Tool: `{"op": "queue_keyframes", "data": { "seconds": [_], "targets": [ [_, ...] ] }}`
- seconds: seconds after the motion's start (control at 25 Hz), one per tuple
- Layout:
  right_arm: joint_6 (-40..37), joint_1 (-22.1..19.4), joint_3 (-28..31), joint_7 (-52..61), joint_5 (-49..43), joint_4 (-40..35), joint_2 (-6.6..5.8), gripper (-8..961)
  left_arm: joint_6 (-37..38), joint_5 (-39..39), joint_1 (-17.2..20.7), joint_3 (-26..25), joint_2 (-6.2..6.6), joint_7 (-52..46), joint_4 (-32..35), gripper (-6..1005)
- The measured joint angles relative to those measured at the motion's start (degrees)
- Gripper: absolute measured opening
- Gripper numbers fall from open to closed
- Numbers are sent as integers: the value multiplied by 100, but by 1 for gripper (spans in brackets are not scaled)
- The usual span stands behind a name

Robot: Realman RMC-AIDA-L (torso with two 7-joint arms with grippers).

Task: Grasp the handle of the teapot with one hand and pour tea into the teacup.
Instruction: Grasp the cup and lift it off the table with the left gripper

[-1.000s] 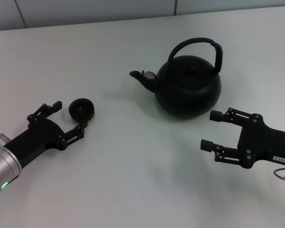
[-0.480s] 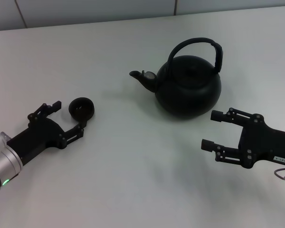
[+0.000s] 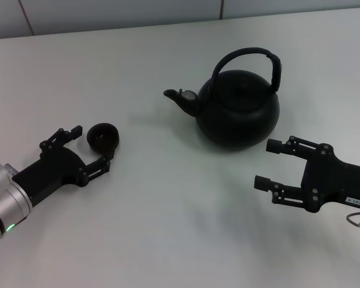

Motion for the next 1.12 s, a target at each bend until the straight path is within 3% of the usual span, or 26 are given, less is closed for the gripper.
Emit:
{"op": "queue_keyframes", "data": {
  "seconds": [1.12],
  "targets": [
    [-1,94,62,2,23,0,0,769,-38,18,-182,155,0,-166,-31,816]
  ]
}}
